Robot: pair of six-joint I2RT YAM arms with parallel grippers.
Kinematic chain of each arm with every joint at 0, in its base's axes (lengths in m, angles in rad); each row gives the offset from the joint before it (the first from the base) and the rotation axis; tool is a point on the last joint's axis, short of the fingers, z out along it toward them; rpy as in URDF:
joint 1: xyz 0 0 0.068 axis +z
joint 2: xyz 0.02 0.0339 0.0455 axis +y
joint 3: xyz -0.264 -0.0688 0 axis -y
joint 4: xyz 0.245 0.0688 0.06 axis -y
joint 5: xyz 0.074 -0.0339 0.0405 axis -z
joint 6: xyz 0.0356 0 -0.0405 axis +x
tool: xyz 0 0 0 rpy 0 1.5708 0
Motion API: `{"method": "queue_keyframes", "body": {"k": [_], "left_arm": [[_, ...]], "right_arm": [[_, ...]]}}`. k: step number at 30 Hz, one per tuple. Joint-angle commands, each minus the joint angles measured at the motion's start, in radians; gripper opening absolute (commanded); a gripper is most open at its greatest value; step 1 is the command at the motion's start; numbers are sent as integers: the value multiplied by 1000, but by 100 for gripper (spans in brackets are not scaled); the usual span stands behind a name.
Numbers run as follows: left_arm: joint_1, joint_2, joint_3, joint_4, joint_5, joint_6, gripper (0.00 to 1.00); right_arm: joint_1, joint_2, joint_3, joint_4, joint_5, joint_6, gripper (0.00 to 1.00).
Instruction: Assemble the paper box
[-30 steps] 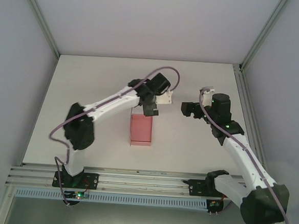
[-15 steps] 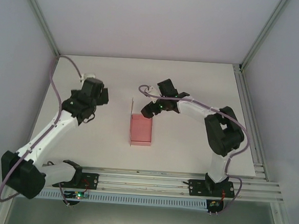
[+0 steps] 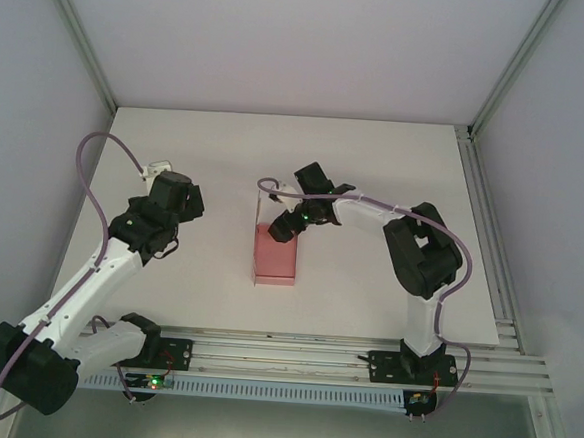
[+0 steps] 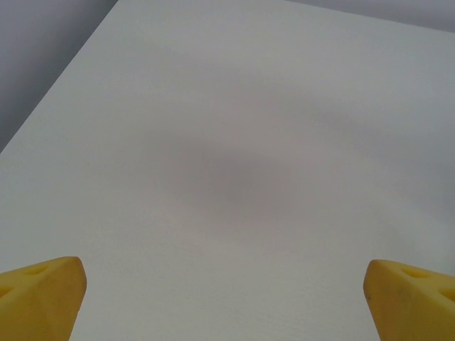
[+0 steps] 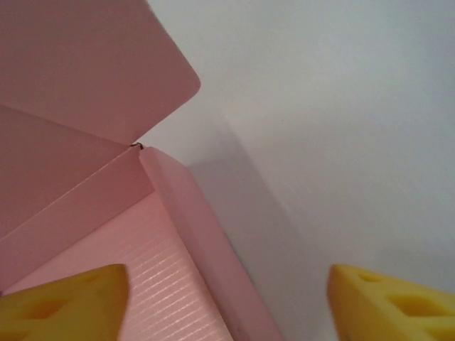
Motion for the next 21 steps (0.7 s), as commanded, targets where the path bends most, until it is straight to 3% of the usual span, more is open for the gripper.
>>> {"method": "queue_keyframes", "body": {"k": [1, 3, 5, 9, 12, 14, 21], "left_arm": [[11, 14, 8, -14, -30, -30, 100], [11, 20, 11, -23, -41, -32, 100], [11, 21, 15, -33, -52, -45, 100], [11, -5, 6, -20, -50, -35, 100], [11, -25, 0, -14, -48, -30, 100], [11, -34, -2, -14, -43, -33, 100], [12, -42, -16, 21, 42, -25, 100]], "right_arm": [[5, 23, 15, 2, 57, 39, 56], [14, -2, -7, 36, 118, 72, 35], [22, -34, -35, 69, 177, 110, 24], [33, -95, -101, 104, 234, 163, 18], [54, -137, -154, 122, 359, 241, 11], [80, -165, -191, 130, 510, 339, 4], [183, -214, -295, 125, 826, 794, 2]]}}
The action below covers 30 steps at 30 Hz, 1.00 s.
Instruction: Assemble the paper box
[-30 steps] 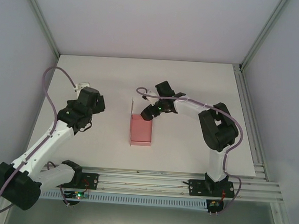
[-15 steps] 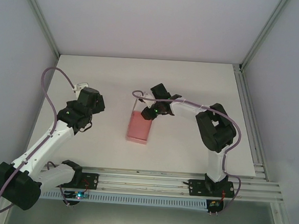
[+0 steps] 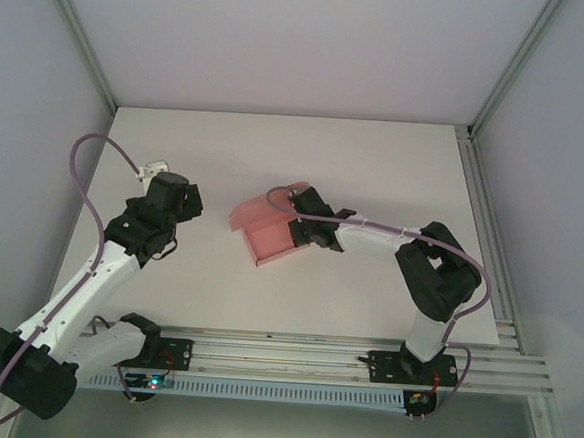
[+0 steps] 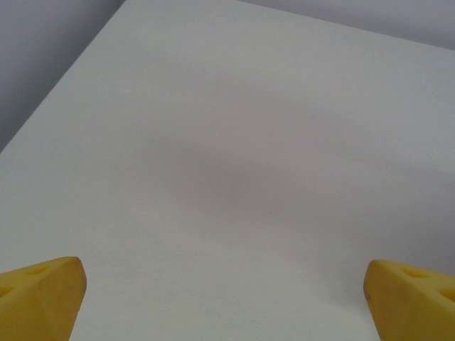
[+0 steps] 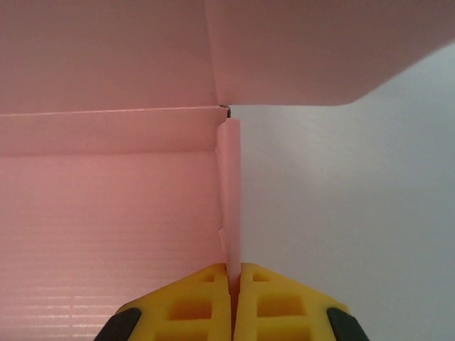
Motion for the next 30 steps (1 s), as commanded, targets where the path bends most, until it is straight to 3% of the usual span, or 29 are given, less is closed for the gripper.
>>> {"method": "queue_keyframes", "body": {"k": [1, 4, 7, 11, 15, 18, 20, 22, 25, 28, 30], "left_arm": [[10, -10, -21, 41, 60, 9, 100], [10, -3, -32, 97, 179, 64, 100], [10, 19, -21, 151, 371, 110, 100], [11, 52, -31, 201, 557, 203, 100], [10, 108, -4, 181, 619, 308, 100], [10, 166, 26, 164, 704, 430, 95], [10, 206, 46, 156, 742, 516, 92], [9, 246, 69, 146, 775, 574, 91], [10, 306, 104, 128, 802, 629, 89], [10, 360, 148, 95, 781, 662, 84], [10, 387, 159, 101, 766, 683, 78]], "right_arm": [[58, -34, -56, 16, 234, 302, 6], [98, -52, -76, 29, 271, 381, 8], [122, -86, -80, 6, 301, 411, 14], [126, -151, -106, 5, 284, 394, 32], [87, -188, -122, 14, 288, 160, 52], [53, -243, -123, 30, 284, -75, 54], [41, -298, -142, 95, 345, -202, 59], [-6, -351, -172, 184, 223, -348, 69], [-139, -379, -156, 175, -203, -501, 82], [-241, -330, -77, 89, -438, -606, 78], [-271, -278, -8, 13, -473, -675, 75]]}}
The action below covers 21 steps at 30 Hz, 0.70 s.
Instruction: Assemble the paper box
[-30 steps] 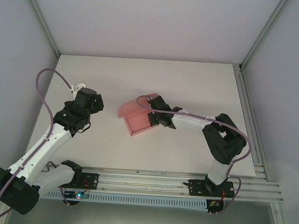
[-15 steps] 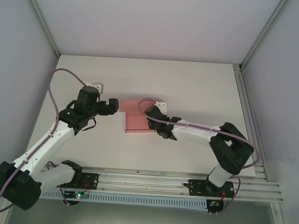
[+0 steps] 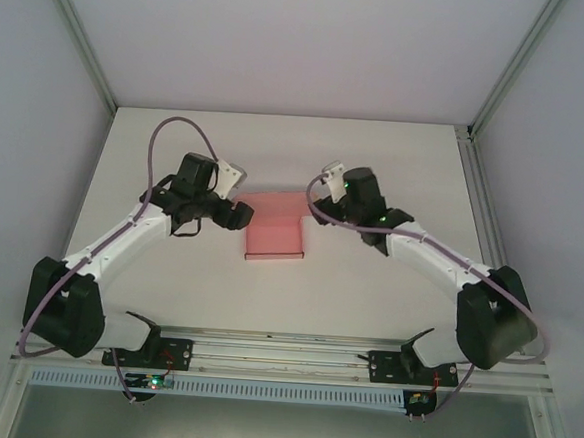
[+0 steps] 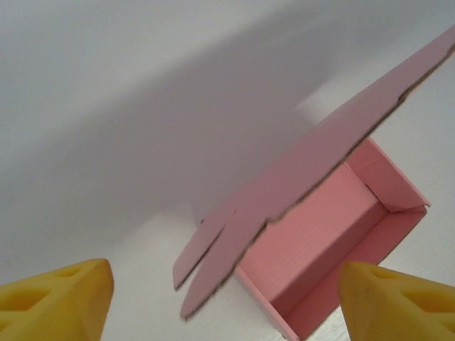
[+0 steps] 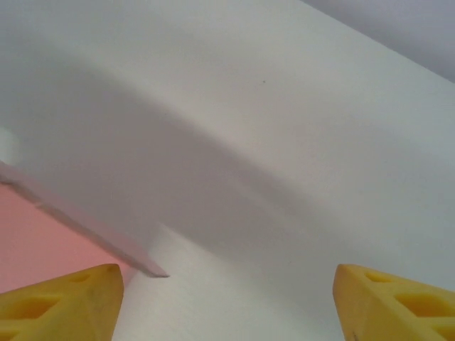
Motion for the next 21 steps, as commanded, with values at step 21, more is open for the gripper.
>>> {"method": "queue_keyframes", "body": {"k": [21], "left_arm": [[9, 178, 148, -228, 5, 177, 57]], "right_arm": [[-81, 293, 401, -375, -397, -526, 67]]}}
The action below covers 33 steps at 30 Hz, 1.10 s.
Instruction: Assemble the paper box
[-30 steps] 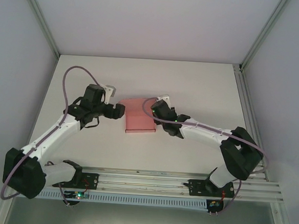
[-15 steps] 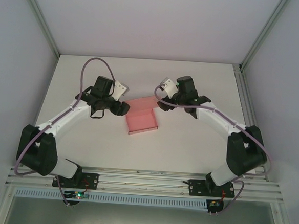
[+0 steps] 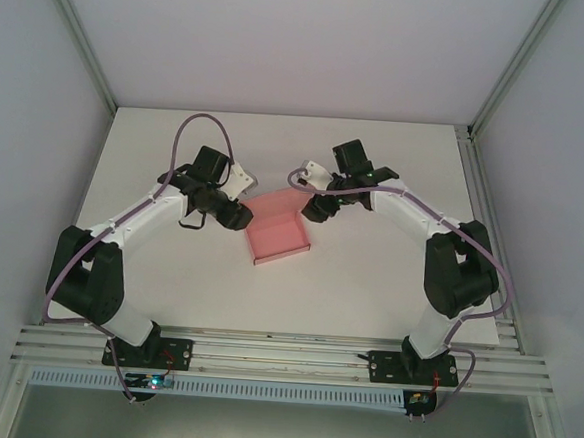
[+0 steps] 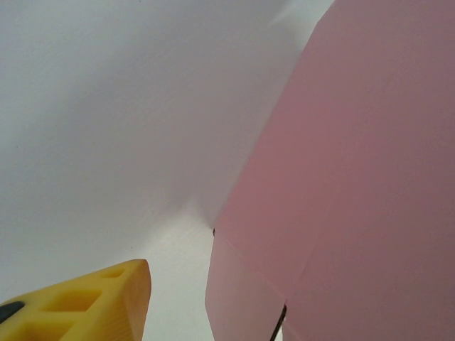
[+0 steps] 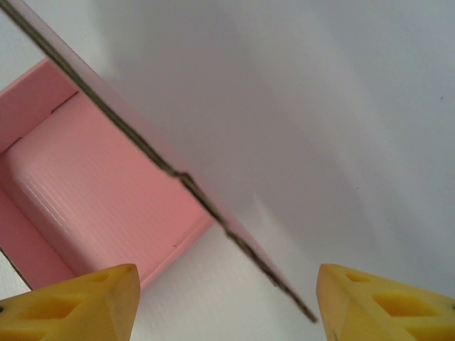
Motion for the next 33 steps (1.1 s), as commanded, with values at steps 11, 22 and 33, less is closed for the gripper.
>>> {"method": "queue_keyframes", "body": {"k": [11, 22, 33], "left_arm": [[7, 12, 27, -106, -37, 3, 45], [4, 15, 67, -75, -72, -68, 13], [-18, 53, 145, 67, -156, -452, 0]], "right_arm": [[5, 104, 188, -142, -92, -240, 56], [28, 118, 191, -161, -54, -176, 7], [123, -29, 50, 86, 288, 372, 0]]}}
